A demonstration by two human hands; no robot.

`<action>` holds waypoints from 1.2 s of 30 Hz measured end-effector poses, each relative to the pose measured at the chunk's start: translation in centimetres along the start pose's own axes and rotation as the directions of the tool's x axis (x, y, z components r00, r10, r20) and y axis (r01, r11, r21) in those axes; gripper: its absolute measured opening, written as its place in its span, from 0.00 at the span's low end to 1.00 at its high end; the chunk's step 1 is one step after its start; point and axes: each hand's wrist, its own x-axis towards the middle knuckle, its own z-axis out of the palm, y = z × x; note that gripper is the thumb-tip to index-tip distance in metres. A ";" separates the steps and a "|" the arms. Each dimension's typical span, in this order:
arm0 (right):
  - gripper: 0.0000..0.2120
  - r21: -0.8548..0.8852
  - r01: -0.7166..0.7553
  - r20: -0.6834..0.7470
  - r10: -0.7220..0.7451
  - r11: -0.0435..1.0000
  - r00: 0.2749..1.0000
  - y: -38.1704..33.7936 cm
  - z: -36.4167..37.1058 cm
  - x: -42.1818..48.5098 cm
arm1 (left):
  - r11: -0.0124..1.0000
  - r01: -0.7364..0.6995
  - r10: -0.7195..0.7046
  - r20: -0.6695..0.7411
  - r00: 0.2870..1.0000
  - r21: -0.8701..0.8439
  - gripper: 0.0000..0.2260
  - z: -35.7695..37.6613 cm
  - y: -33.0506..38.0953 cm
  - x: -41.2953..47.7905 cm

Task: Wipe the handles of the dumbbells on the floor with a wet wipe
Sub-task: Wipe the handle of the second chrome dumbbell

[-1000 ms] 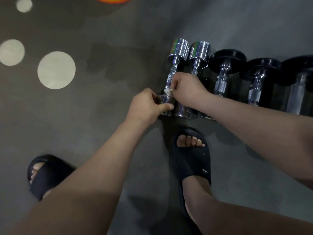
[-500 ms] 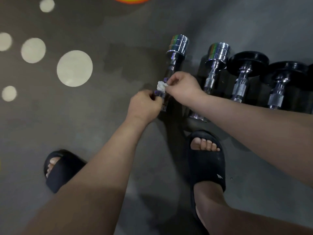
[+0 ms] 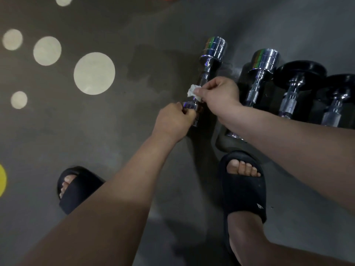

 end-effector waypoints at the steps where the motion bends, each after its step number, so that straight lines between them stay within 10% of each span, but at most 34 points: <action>1: 0.11 0.007 0.011 -0.025 -0.011 1.000 1.000 -0.2 0.0 0.1 | 1.000 0.007 -0.007 0.006 1.000 0.002 0.14 -0.1 0.0 0.1; 7: 0.10 0.108 -0.005 -0.108 0.017 0.994 0.994 -2.6 -2.0 1.9 | 0.999 -0.033 0.033 0.003 0.999 0.005 0.15 0.3 0.1 -0.3; 13: 0.13 0.612 -0.183 0.296 -0.008 0.770 0.955 -3.2 -1.8 -0.1 | 1.000 -0.020 0.020 -0.005 1.000 -0.005 0.16 0.4 0.1 -0.3; 18: 0.12 0.003 0.112 0.085 -0.112 0.994 0.990 -0.9 -2.3 1.0 | 1.000 -0.019 0.019 -0.008 1.000 0.013 0.17 0.4 0.2 -0.3; 26: 0.07 -0.369 0.711 0.232 -0.681 0.599 0.694 1.4 -2.2 0.1 | 0.999 -0.015 0.015 0.020 1.000 0.032 0.14 0.3 0.2 -0.1; 32: 0.08 -0.397 0.788 0.343 -0.720 0.471 0.603 0.9 -2.9 1.7 | 0.996 -0.052 0.050 0.030 0.998 0.066 0.14 0.3 0.1 -0.1; 36: 0.10 -0.493 0.676 0.259 -0.650 0.547 0.715 -1.2 -3.4 4.4 | 0.993 -0.086 0.083 0.033 0.996 0.079 0.13 0.6 -0.3 -0.3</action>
